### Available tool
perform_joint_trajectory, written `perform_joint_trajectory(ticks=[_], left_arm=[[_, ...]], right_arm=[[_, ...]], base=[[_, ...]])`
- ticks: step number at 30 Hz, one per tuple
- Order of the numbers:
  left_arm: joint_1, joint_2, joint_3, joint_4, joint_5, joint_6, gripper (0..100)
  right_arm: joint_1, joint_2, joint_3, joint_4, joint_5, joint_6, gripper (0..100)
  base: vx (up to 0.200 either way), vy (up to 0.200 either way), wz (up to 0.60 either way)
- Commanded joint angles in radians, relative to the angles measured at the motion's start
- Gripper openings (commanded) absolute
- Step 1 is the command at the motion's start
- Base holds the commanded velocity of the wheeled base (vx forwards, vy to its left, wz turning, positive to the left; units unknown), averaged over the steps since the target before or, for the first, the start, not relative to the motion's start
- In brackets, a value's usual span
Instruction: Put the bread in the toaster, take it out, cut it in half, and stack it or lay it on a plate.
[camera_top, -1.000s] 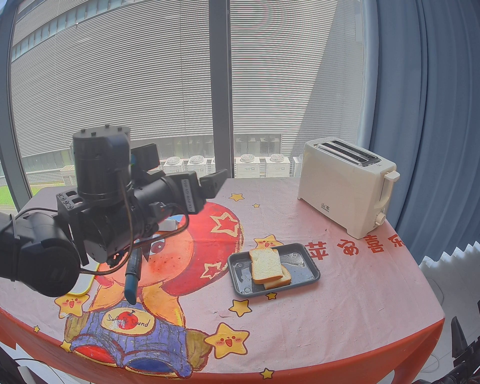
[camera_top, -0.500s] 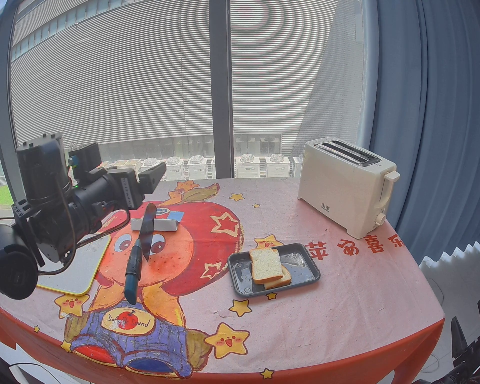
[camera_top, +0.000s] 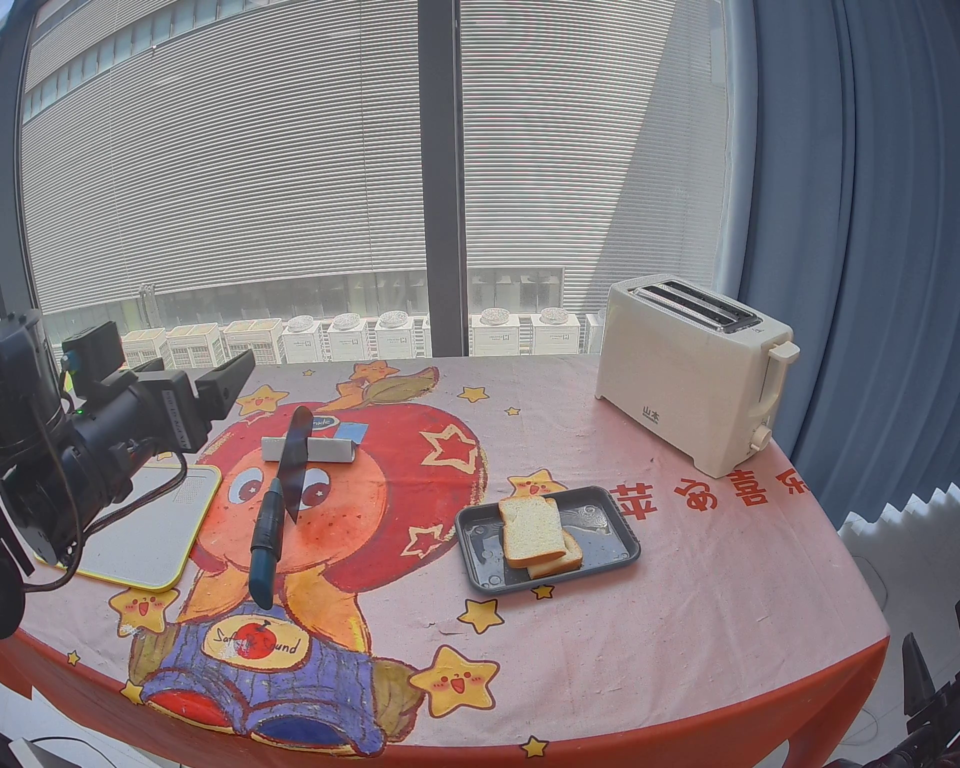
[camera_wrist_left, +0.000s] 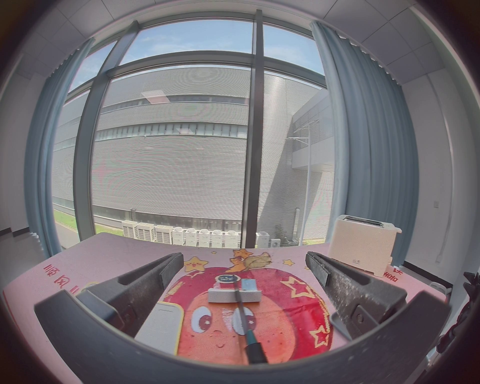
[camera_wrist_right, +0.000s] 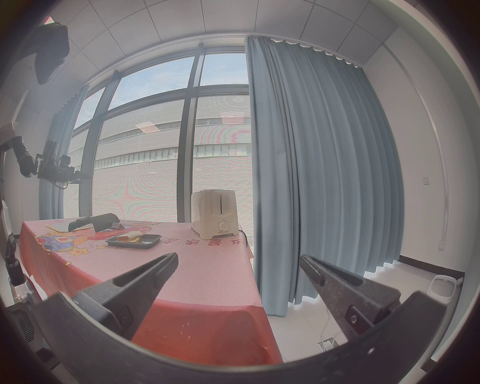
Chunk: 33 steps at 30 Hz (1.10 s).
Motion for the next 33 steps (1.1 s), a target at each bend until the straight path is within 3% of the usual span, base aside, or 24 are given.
perform_joint_trajectory(ticks=[1, 16, 24, 33], left_arm=[[0.044, -0.052, 0.035, -0.001, 0.001, 0.004, 100], [0.07, -0.215, 0.186, -0.004, 0.005, 0.018, 100], [0.156, -0.324, 0.259, -0.004, 0.008, 0.018, 100], [0.161, -0.448, 0.356, -0.002, 0.008, 0.018, 100]], right_arm=[[0.001, -0.016, 0.018, -0.001, 0.0, -0.001, 100], [0.001, -0.016, 0.018, -0.001, 0.0, -0.001, 100], [-0.001, -0.016, 0.018, -0.001, 0.0, 0.001, 100], [0.001, -0.016, 0.018, -0.001, 0.0, -0.001, 100]], base=[[0.0, 0.0, 0.0], [0.0, 0.0, 0.0], [0.0, 0.0, 0.0], [0.0, 0.0, 0.0]])
